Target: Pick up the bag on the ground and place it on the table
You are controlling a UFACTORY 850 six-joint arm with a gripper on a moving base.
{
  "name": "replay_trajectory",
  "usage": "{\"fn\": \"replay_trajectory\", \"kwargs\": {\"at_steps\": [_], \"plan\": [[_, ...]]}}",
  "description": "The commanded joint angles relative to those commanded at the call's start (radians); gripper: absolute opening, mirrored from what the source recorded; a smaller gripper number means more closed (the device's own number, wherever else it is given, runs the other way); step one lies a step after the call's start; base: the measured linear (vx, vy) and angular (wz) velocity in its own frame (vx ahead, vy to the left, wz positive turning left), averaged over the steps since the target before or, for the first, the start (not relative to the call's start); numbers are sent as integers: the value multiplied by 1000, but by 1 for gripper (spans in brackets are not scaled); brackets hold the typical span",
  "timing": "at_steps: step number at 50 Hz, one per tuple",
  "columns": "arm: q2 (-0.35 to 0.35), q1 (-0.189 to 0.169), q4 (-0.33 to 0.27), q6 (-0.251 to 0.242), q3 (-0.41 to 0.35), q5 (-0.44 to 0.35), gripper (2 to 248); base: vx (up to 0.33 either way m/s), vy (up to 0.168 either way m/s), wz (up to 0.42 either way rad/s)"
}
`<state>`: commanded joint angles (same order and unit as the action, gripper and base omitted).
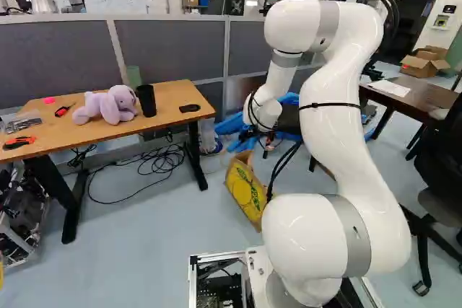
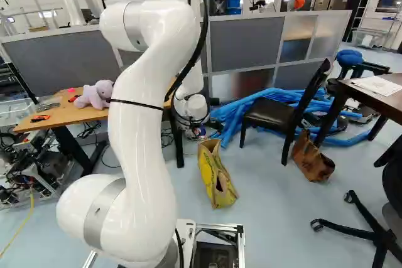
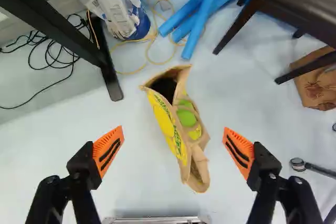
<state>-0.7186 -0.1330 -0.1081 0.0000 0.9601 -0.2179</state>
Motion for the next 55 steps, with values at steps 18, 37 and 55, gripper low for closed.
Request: {"fn": "replay_trajectory", "kwargs": {"at_steps": [18, 37, 55], "plan": [[-64, 0, 0, -6, 36, 1, 247, 0, 0, 0], [-133, 0, 0, -179, 77, 1, 247, 0, 0, 0], [-198, 0, 0, -368, 118, 1, 247, 0, 0, 0]]}}
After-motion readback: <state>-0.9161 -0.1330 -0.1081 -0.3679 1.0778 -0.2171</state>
